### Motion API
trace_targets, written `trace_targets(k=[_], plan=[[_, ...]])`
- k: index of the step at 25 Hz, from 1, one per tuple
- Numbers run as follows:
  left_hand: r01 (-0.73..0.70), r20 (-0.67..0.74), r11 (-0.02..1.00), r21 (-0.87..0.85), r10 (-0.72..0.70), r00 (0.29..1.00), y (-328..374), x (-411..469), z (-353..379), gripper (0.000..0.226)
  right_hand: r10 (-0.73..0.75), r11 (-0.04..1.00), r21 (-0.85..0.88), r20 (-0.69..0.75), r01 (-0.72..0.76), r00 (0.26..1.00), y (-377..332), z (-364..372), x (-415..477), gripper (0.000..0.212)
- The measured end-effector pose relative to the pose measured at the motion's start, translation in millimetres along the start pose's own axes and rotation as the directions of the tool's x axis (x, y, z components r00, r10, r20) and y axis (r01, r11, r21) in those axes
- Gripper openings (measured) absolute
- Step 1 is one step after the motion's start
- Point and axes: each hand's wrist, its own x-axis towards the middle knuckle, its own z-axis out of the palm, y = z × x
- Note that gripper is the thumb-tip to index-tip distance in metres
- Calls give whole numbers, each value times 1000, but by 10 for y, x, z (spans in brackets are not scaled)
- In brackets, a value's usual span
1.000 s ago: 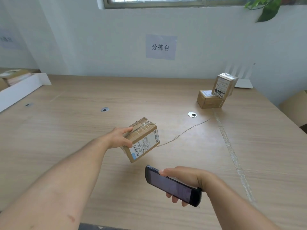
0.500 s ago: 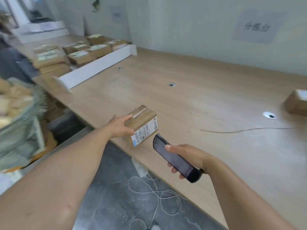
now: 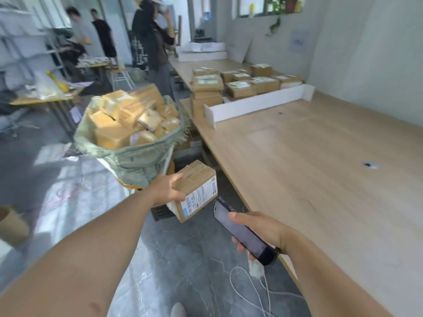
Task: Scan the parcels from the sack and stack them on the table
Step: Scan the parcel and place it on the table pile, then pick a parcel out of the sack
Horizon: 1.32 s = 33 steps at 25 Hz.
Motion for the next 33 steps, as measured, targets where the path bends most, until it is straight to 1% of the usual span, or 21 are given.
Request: trace_targets(k=[2, 6, 8, 10, 11, 14, 17, 20, 22, 23, 25, 28, 29, 31, 33], plan=[[31, -45, 998, -48, -33, 998, -306, 222, -300, 104, -10, 998, -55, 34, 12, 999, -312, 132, 453, 82], [38, -132, 985, -168, -61, 989, -910, 690, -986, 90, 13, 997, -76, 99, -5, 995, -1004, 446, 1396, 78], [37, -169, 983, -178, -68, 983, -1234, 971, -1358, 87, 31, 995, -97, 144, -17, 989, -1367, 661, 1829, 77], [34, -193, 984, -177, -69, 979, -1408, 1212, -1682, 86, 13, 997, -81, 175, 1, 984, -1663, 800, 2173, 70], [31, -202, 983, -183, -69, 977, -1460, 1335, -1811, 85, 4, 997, -78, 174, 9, 985, -1785, 832, 2310, 69], [0, -219, 982, -190, -42, 975, -1468, 1689, -2077, 85, -7, 995, -99, 166, 23, 986, -2082, 809, 2653, 80], [-31, -219, 981, -189, -11, 976, -1333, 2069, -2212, 82, -31, 992, -118, 145, 48, 989, -2304, 632, 2943, 75], [-78, -281, 971, -228, 11, 960, -1267, 2465, -2423, 80, -47, 990, -126, 154, 67, 987, -2554, 450, 3307, 71], [-77, -361, 962, -261, -23, 932, -1258, 2636, -2672, 77, -51, 990, -119, 178, 73, 983, -2750, 350, 3560, 62], [-66, -404, 959, -277, -54, 913, -1276, 2695, -2834, 76, -59, 989, -122, 192, 83, 980, -2859, 315, 3682, 61], [-41, -499, 959, -280, -109, 860, -1386, 2733, -3178, 78, -59, 985, -145, 237, 95, 970, -3085, 305, 3928, 69], [14, -611, 970, -243, -164, 775, -1661, 2782, -3678, 99, -40, 982, -163, 340, 101, 939, -3383, 425, 4285, 86], [52, -639, 969, -240, -198, 744, -1768, 2802, -3821, 103, -16, 982, -169, 367, 83, 930, -3469, 499, 4392, 88], [162, -672, 960, -228, -276, 687, -1990, 2858, -4066, 104, 25, 983, -173, 426, 54, 904, -3618, 702, 4573, 79], [254, -680, 951, -179, -306, 666, -2226, 2962, -4271, 98, 55, 981, -190, 439, 33, 897, -3758, 907, 4770, 72]])
